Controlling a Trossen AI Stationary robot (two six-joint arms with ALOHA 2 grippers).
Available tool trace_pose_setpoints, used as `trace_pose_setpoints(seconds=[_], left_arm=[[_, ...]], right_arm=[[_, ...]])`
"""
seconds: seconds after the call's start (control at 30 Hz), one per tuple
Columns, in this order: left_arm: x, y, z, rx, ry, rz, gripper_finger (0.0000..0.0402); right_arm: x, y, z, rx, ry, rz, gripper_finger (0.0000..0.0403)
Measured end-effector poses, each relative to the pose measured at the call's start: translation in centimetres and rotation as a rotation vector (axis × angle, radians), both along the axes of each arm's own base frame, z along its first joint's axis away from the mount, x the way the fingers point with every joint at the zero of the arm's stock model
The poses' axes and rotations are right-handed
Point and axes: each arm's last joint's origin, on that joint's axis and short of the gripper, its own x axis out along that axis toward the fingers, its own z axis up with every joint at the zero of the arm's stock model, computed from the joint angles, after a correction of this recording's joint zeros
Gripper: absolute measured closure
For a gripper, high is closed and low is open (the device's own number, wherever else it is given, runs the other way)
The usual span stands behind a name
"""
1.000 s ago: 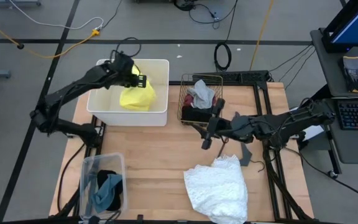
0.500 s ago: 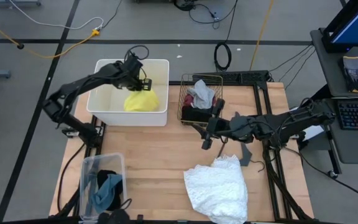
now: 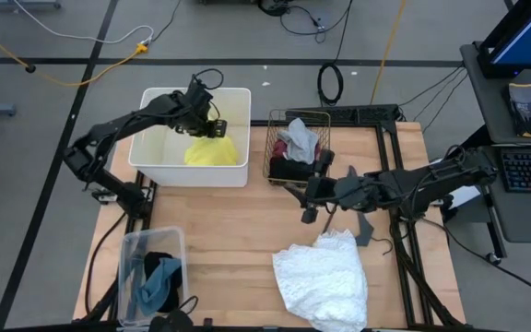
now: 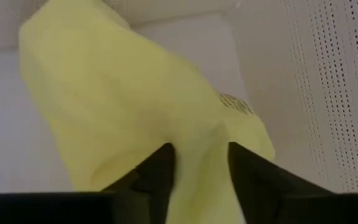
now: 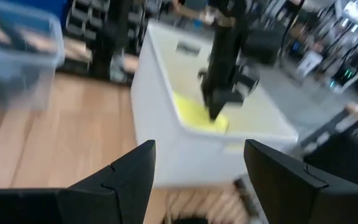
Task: Pick & Place Cloths
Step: Put the yellow sweater into the white bin, then put the white sweater into the white bin
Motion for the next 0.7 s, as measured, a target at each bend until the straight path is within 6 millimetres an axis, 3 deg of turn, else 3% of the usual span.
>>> trace_pose_setpoints(seconds=[0.17,0.3,0.5,0.7], left_arm=[[0.0,-0.2,0.3,-0.031,-0.043,-0.025,0.0169],[-0.1,-0.6,0.9,-0.061,-0.104,-0.058,0.0126],[-0.6,-2.0,2.8,-0.026,-0.173,-0.099,0.0097],[-1.3,-4.3,6.2,0.094,-0.288,-0.149,0.0090]], right_arm=[[-0.9,0.2,-1.9,0.099,0.168,0.011,0.0165],[-1.7,0.7,-3.3,0.301,0.325,0.129,0.0165],[-2.9,1.2,-4.5,0.544,0.519,0.211,0.0165],[-3.8,1.5,-5.2,0.717,0.678,0.293,0.0165]])
